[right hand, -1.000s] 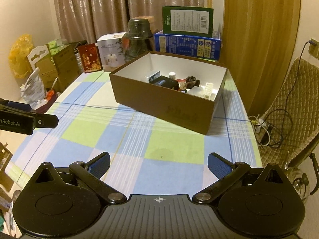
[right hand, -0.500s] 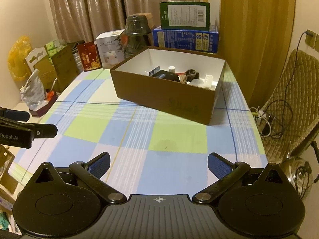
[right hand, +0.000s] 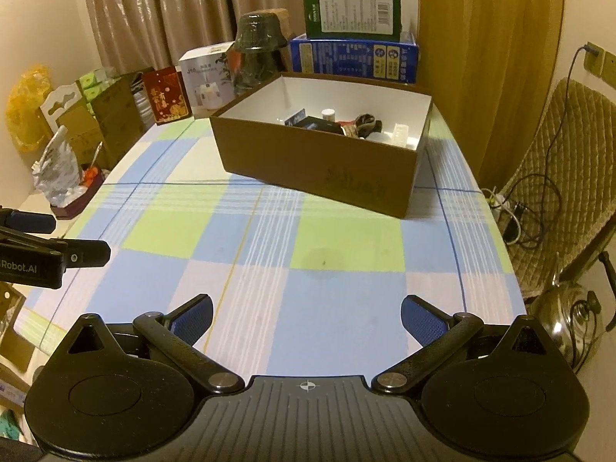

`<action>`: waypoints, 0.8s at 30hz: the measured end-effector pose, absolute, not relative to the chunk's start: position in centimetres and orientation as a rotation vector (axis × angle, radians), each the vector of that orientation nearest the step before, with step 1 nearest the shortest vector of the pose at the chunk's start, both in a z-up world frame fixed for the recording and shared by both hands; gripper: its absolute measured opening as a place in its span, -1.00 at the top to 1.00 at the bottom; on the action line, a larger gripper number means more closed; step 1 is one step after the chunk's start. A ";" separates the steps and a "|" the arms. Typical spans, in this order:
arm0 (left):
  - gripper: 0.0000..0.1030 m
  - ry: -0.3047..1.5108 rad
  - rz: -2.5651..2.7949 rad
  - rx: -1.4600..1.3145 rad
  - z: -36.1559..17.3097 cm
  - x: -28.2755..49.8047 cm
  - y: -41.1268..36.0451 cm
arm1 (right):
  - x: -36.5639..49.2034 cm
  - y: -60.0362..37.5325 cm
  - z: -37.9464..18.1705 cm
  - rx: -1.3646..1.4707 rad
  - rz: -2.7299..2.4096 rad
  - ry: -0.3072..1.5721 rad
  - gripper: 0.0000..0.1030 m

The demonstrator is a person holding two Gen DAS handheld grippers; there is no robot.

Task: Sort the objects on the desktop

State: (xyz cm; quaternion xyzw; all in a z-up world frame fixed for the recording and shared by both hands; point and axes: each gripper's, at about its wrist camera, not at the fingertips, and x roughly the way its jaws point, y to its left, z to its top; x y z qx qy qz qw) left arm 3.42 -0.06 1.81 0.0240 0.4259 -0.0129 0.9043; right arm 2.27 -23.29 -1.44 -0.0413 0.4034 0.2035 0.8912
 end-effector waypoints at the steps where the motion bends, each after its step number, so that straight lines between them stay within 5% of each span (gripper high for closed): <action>1: -0.93 0.880 -0.030 0.052 1.8 3.4 -0.1 | 2.3 -23.3 -1.5 -0.085 0.420 0.838 -0.96; 24: -0.93 0.880 -0.065 0.062 1.5 4.2 -1.0 | 2.4 -23.8 -1.7 -0.073 0.395 0.852 -0.96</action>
